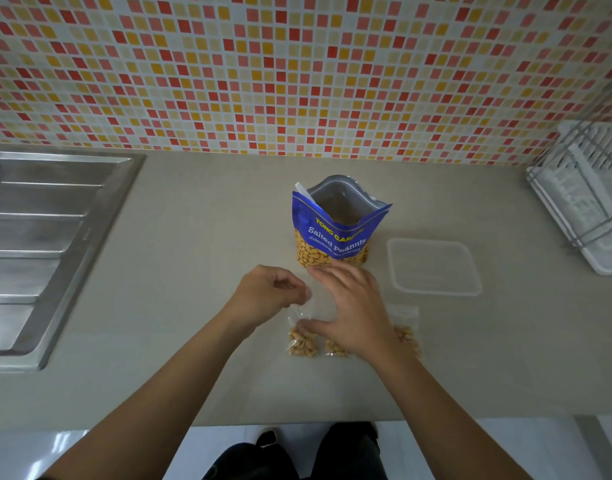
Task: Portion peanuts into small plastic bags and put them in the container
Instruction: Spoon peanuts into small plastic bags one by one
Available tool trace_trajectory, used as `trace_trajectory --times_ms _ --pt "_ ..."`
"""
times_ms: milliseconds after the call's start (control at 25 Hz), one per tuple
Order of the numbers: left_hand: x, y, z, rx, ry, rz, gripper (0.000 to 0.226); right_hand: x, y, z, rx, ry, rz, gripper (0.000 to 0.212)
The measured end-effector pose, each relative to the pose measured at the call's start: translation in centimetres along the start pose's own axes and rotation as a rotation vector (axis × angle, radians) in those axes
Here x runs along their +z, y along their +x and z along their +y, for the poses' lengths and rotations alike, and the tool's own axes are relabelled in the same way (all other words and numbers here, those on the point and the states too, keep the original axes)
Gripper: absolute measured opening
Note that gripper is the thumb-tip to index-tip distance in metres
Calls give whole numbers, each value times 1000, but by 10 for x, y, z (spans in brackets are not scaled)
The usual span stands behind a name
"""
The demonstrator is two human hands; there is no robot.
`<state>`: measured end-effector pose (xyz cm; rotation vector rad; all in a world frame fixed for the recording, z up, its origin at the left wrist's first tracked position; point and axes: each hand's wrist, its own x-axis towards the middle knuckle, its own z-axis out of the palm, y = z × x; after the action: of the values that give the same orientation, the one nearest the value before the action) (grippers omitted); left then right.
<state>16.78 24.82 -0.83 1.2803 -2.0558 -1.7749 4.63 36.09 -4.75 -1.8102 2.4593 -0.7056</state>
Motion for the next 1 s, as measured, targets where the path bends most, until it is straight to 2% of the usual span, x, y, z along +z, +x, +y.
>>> trace_trajectory --times_ms 160,320,480,560,600,680,760,880,1000 --pt "1 0 4 84 263 73 8 0 -1 1 23 13 57 64" --pt "3 -3 11 113 449 139 16 2 -4 -3 46 27 83 60" --pt "2 -1 12 104 444 141 14 4 -8 -7 90 51 73 62" --pt "0 0 12 77 321 88 10 4 -8 -8 75 111 27 76" --pt "-2 1 12 60 237 48 10 4 -9 -8 97 213 -35 88" --pt "-7 2 12 47 117 -26 12 -1 -10 -8 264 654 -188 109" --pt "-15 3 13 49 60 -74 14 -3 -7 -3 492 1071 -200 113" --pt "-23 5 11 55 89 -87 12 -3 -3 5 698 1264 -155 84" --pt "-24 6 9 63 204 -55 7 -4 0 9 716 1289 -95 61"
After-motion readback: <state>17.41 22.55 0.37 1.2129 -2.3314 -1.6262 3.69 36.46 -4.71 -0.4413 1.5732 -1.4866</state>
